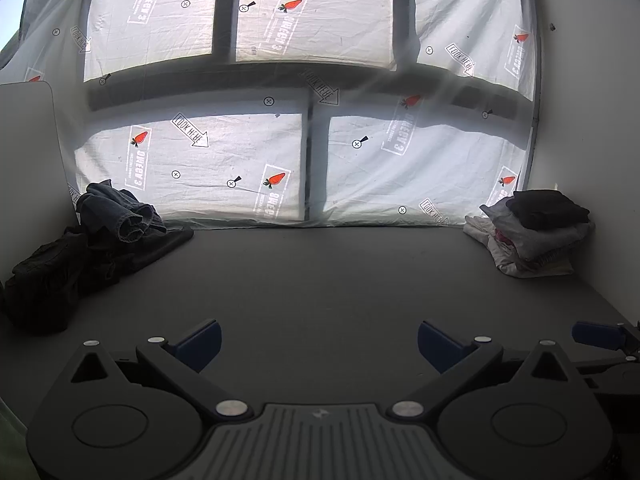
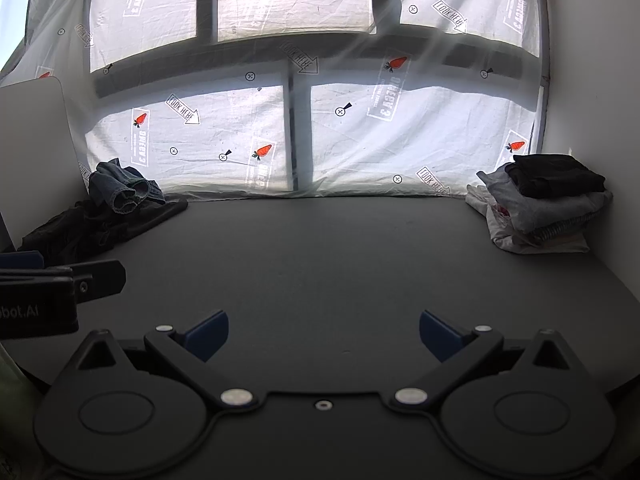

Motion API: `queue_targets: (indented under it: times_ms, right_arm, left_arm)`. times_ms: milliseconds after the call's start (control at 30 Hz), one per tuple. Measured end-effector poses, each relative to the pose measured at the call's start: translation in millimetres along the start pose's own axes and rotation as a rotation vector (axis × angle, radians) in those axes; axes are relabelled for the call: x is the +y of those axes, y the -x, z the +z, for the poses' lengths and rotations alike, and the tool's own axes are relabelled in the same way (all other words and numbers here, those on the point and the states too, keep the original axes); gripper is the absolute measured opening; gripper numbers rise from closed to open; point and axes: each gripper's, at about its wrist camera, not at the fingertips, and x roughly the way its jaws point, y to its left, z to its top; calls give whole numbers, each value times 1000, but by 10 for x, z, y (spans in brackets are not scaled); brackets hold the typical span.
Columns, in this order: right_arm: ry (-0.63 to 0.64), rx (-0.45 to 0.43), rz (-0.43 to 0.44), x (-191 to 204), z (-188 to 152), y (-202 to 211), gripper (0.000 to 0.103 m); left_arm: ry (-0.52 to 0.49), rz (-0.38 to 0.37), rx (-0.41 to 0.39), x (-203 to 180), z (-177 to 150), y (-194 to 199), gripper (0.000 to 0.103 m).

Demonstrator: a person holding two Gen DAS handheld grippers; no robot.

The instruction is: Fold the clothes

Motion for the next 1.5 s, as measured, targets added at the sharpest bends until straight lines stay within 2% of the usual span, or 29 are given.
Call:
queue_targets:
  times_ms: [367, 1500]
  right_arm:
    - [-1, 3, 6, -89, 15, 2, 103]
    - [7, 2, 11, 34, 8, -61, 103]
  left_arm:
    - [-1, 2, 8, 47, 94, 36, 103]
    - [4, 14, -1, 152, 85, -39, 103]
